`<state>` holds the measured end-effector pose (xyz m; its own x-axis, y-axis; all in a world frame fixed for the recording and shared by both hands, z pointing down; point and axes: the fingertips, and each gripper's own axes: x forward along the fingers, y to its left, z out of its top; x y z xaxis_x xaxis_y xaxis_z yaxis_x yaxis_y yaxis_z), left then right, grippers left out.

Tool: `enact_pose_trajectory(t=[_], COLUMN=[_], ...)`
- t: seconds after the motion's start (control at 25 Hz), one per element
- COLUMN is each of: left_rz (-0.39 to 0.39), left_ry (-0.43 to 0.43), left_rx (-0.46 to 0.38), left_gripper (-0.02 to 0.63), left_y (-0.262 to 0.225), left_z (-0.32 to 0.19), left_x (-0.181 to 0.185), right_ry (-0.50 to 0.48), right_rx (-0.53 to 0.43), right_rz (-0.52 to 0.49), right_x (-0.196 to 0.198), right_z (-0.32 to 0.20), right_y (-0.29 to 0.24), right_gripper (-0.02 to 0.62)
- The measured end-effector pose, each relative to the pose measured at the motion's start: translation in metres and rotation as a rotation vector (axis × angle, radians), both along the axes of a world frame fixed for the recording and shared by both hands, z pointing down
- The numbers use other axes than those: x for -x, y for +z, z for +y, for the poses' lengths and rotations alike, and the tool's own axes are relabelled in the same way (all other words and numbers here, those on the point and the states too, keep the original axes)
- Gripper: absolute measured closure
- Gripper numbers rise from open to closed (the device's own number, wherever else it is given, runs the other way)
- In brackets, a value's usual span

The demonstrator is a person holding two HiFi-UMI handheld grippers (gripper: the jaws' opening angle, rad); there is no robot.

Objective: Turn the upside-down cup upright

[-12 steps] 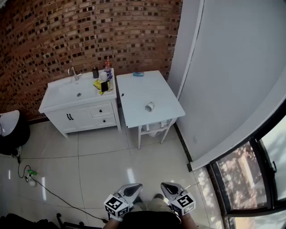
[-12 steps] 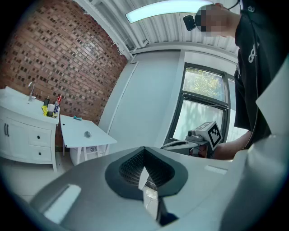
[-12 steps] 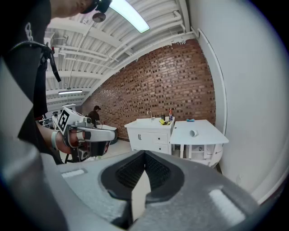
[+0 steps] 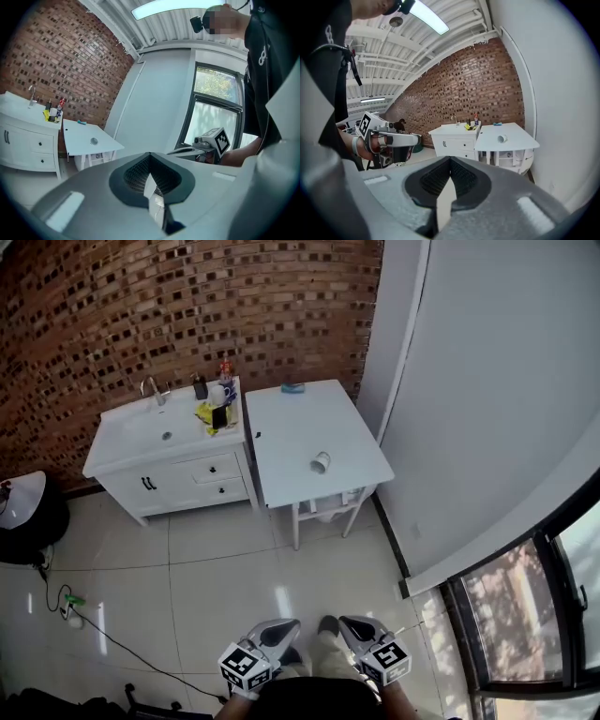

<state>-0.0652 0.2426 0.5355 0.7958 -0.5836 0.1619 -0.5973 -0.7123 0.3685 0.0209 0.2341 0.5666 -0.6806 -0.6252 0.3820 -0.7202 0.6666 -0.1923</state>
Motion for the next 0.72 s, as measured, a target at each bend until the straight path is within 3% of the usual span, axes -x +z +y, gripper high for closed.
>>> enact_pose_trajectory(t=[0.72], left_rz=[-0.083], left_ry=[-0.053], left_rx=[-0.011], left_gripper=[0.591], left_y=[-0.012], left_z=[-0.140], left_x=[-0.072], right_ry=[-0.066], right_rx=[-0.023], right_rz=[-0.028], right_x=[-0.079], right_z=[-0.163], right_y=[-0.003], right_gripper=[0.603])
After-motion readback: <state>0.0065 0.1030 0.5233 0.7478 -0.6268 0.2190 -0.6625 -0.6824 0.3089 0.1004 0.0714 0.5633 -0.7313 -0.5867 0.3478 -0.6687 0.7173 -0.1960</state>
